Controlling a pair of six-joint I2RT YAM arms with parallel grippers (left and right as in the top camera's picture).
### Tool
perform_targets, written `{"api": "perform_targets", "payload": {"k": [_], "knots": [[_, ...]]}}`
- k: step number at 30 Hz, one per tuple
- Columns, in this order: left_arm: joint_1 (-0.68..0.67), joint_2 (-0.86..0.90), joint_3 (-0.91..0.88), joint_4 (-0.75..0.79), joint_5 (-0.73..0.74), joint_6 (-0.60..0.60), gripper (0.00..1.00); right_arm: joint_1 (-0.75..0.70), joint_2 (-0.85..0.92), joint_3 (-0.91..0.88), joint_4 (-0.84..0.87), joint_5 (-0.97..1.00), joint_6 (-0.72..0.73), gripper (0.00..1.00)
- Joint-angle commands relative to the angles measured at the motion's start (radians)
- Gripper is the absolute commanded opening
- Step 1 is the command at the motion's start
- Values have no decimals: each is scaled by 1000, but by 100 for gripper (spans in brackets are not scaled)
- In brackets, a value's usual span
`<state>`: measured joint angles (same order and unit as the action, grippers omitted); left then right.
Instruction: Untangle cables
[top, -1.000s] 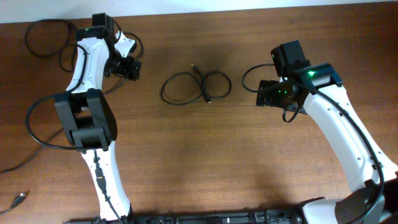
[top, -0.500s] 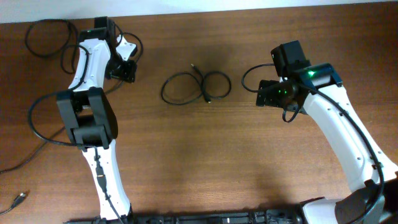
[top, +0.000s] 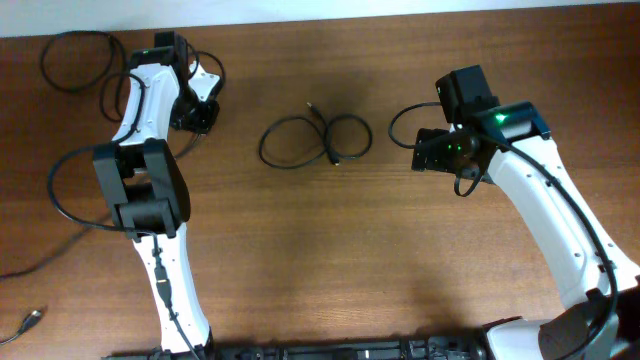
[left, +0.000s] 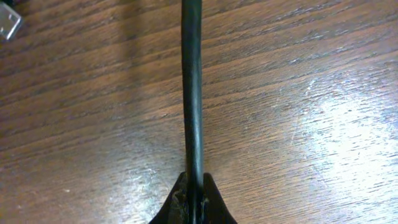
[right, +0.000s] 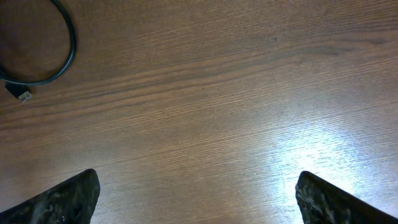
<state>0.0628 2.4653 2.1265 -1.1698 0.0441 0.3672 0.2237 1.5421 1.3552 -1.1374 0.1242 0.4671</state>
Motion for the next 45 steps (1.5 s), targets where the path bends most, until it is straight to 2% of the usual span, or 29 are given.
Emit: {"api": "perform_targets", "payload": {"k": [1, 5, 9, 13, 19, 23, 30, 34, 40, 45], "knots": [[3, -2, 100, -50, 12, -106, 0, -2, 3, 0, 0, 19, 2, 98], [3, -84, 270, -111, 180, -106, 0, -2, 3, 0, 0, 19, 2, 98], [3, -179, 447, -102, 303, -124, 0, -2, 3, 0, 0, 19, 2, 98], [8, -252, 600, -72, 304, -224, 0, -2, 3, 0, 0, 19, 2, 99], [58, -343, 659, -43, 296, -368, 0, -2, 3, 0, 0, 19, 2, 98], [128, -348, 658, -84, 175, -529, 0, -2, 3, 0, 0, 19, 2, 98], [270, -339, 655, -296, -102, -775, 0, -2, 3, 0, 0, 19, 2, 98], [334, -335, 654, -381, -132, -898, 0, -2, 3, 0, 0, 19, 2, 99], [399, -333, 577, -405, -147, -913, 0, -2, 3, 0, 0, 19, 2, 98], [433, -333, 388, -388, -251, -1178, 0, -2, 3, 0, 0, 19, 2, 98]]}}
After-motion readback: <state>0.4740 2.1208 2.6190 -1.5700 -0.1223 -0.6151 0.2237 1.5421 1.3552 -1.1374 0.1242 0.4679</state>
